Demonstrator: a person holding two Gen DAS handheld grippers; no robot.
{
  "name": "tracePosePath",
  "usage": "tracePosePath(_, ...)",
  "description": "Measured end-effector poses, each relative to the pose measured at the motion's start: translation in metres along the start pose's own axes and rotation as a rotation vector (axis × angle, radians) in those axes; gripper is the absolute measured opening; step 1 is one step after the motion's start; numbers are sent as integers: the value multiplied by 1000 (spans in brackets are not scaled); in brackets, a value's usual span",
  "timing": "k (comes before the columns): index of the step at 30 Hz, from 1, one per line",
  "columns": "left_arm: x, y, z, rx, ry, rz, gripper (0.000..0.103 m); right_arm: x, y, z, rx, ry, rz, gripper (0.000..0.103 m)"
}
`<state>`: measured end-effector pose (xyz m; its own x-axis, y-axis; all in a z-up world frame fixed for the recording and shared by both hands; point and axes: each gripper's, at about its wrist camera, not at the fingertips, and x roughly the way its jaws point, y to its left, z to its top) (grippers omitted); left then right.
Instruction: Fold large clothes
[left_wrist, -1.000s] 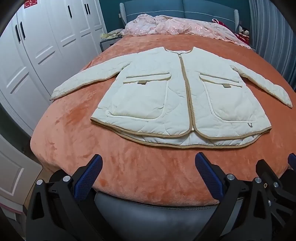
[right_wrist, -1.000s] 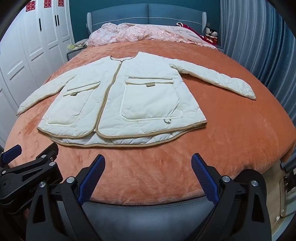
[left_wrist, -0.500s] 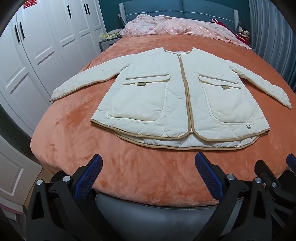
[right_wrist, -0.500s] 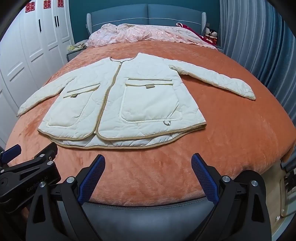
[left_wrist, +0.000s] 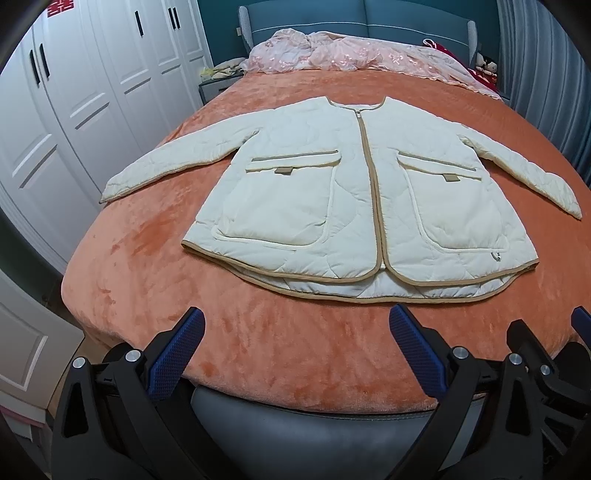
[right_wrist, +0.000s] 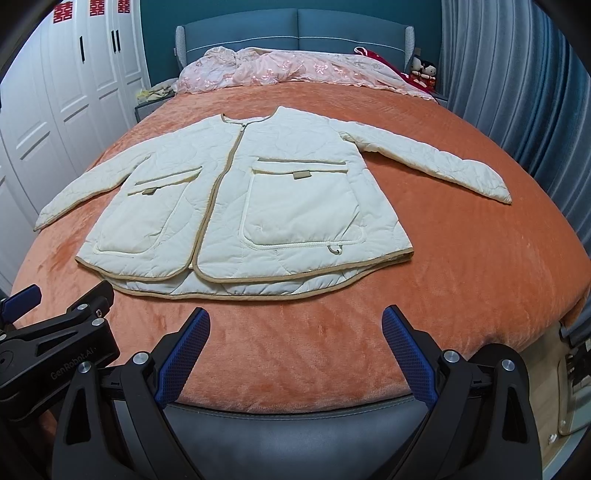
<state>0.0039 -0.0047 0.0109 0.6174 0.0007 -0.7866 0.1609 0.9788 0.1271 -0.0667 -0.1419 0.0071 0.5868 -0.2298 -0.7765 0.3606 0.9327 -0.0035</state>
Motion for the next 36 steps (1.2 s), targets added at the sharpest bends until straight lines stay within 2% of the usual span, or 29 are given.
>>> tracePosePath(36, 2, 7, 2, -10, 4, -1, 98, 1, 4, 1, -8, 5, 11, 92)
